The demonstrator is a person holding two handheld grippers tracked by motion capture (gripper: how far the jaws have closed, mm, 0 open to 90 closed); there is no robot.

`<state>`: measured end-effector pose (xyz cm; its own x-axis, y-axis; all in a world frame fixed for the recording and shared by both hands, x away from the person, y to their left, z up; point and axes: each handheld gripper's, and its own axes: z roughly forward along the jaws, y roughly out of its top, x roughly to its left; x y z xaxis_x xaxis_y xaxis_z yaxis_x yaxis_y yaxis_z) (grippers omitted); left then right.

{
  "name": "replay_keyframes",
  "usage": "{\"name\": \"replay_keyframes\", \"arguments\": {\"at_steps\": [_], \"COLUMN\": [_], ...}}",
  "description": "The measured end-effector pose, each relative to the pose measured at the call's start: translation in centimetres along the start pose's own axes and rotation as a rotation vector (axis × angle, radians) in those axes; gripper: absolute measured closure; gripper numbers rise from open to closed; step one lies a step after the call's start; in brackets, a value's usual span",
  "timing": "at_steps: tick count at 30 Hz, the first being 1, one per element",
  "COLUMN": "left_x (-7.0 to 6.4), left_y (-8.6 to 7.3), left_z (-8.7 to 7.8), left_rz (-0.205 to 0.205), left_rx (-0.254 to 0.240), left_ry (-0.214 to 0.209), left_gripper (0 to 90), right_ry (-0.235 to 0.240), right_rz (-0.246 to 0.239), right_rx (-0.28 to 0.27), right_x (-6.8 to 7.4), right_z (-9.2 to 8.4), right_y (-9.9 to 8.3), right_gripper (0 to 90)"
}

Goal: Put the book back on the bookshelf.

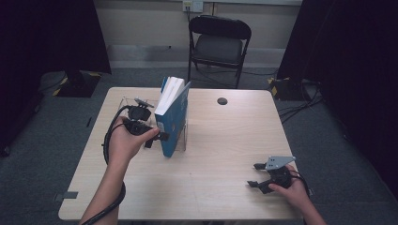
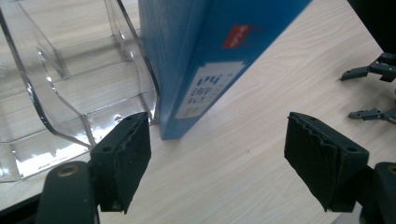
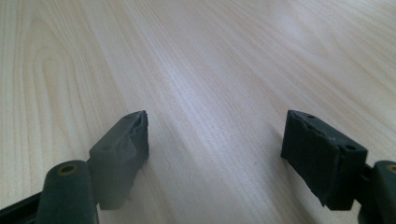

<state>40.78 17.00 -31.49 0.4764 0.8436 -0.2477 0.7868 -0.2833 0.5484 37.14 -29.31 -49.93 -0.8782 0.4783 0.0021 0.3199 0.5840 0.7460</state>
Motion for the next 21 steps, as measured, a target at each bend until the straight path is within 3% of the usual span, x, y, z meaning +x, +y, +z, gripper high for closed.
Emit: {"name": "replay_keyframes", "arguments": {"at_steps": [21], "left_x": [0.3], "left_y": [-2.9], "left_z": [0.5], "left_rz": [0.022], "left_rx": [-0.007], "left_ry": [-0.008], "left_gripper": [22.2], "right_ry": [0.006], "right_rz": [-0.003], "right_rx": [0.004], "right_x": [-0.1], "right_z": [0.0], "right_y": [0.0], "right_gripper": [22.3]}}
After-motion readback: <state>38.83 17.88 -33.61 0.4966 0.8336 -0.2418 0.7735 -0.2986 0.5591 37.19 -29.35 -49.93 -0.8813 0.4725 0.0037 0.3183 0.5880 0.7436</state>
